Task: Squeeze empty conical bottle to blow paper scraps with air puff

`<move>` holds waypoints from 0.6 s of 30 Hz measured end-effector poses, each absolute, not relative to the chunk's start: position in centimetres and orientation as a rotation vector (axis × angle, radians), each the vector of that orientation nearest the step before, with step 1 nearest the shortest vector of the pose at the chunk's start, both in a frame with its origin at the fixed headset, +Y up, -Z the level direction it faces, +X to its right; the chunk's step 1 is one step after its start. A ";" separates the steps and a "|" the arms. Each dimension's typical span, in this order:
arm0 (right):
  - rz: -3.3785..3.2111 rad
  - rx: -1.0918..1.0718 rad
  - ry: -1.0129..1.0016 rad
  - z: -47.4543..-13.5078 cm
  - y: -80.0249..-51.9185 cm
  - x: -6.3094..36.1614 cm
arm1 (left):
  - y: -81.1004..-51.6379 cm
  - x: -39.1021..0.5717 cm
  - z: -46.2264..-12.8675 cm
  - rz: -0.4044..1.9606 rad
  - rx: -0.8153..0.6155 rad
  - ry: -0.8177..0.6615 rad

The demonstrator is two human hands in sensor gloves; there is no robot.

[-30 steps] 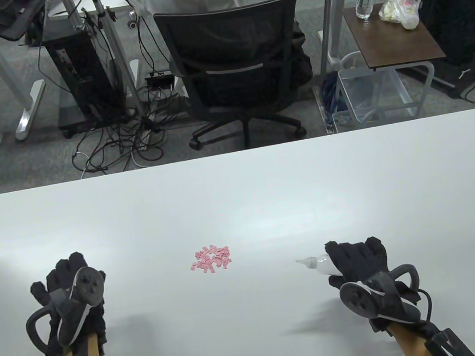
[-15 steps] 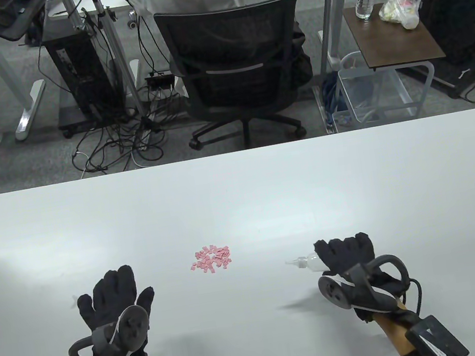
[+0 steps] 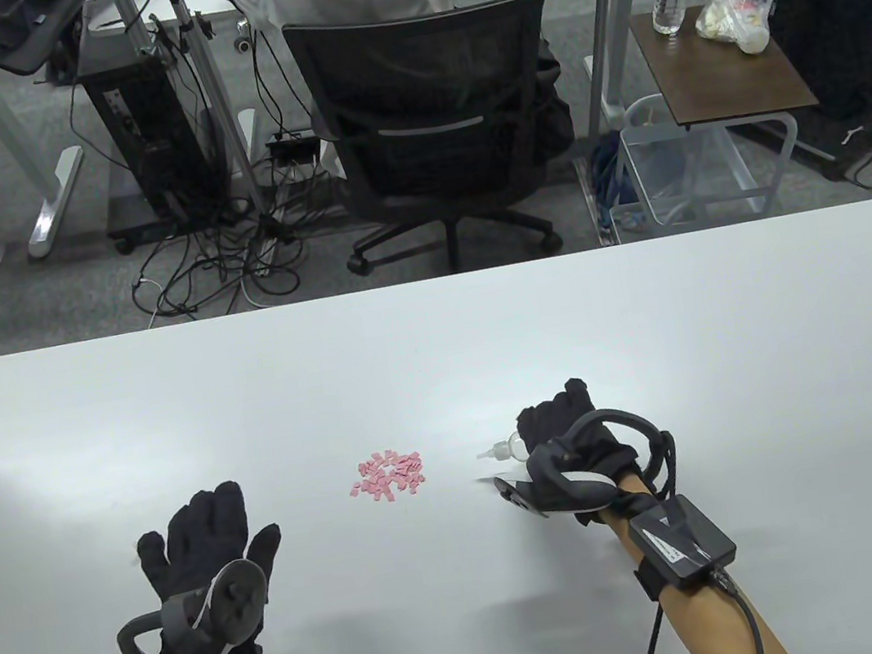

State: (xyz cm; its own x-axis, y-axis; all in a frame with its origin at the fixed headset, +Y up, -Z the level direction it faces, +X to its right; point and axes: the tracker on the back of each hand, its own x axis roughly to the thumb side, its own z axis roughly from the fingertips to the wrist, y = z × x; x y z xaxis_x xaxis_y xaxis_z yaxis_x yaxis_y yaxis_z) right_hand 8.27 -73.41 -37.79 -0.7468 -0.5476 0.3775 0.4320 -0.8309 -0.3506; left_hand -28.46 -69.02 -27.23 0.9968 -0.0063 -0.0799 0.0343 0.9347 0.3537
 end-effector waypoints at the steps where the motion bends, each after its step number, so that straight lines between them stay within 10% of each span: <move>1: -2.509 -0.652 0.308 -37.9 -73.4 8.3 | -69.0 -28.5 -27.2 -0.016 0.375 0.075; 18: -2.397 -0.756 0.324 -37.7 -74.4 7.1 | -69.6 -29.5 -27.6 -0.007 0.357 0.107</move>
